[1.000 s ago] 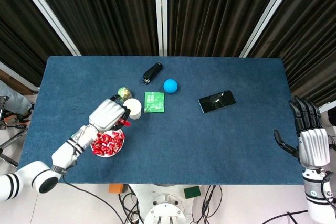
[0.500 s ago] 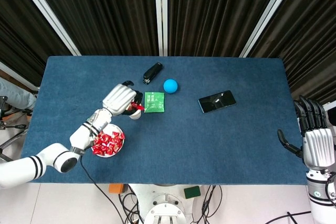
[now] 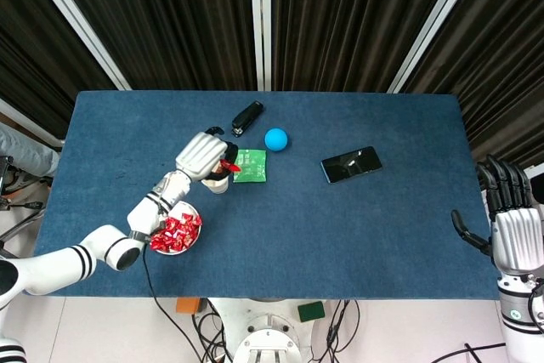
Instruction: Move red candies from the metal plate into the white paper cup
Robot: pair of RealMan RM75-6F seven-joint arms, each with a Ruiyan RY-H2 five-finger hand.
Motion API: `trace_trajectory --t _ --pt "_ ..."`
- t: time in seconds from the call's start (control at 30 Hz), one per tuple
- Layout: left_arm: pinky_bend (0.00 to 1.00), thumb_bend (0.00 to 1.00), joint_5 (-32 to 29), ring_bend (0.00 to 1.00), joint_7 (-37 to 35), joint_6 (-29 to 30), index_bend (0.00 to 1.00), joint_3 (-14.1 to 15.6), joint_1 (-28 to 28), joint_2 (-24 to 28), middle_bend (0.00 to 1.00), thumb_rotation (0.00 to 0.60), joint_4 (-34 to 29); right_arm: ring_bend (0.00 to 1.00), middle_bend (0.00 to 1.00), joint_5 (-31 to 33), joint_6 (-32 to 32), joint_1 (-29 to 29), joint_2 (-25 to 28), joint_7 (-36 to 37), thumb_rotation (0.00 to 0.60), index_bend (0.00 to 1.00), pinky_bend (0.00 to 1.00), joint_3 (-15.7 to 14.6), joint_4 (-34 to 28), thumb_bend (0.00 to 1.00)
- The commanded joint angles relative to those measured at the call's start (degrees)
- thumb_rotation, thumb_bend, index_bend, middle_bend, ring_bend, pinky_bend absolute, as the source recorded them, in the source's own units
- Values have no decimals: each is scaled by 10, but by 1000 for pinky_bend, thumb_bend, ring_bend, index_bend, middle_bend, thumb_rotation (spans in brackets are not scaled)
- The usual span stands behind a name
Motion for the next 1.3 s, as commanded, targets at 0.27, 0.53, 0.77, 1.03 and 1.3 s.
trace_trajectory --t 0.27,0.53,0.77,1.03,1.3 --pt "238 350 14 636 -34 4 634 21 1 -20 587 600 43 0 0 3 -10 2 -2 -6 600 0 0 -2 1 317" --pt "238 350 23 627 -56 13 631 32 7 -19 582 600 57 0 0 2 -17 4 -4 -13 600 0 0 -5 -1 317" --pt "238 351 30 616 -75 15 621 40 9 -21 575 600 67 0 0 0 -21 6 -6 -23 600 0 0 -7 -5 316" --pt "237 351 36 604 -87 15 599 45 9 -21 559 600 75 0 0 0 -23 6 -8 -30 600 0 0 -7 -7 317" --pt "237 350 36 588 -92 16 592 49 11 -20 547 600 80 0 0 1 -27 8 -12 -33 600 0 0 -8 -5 317"
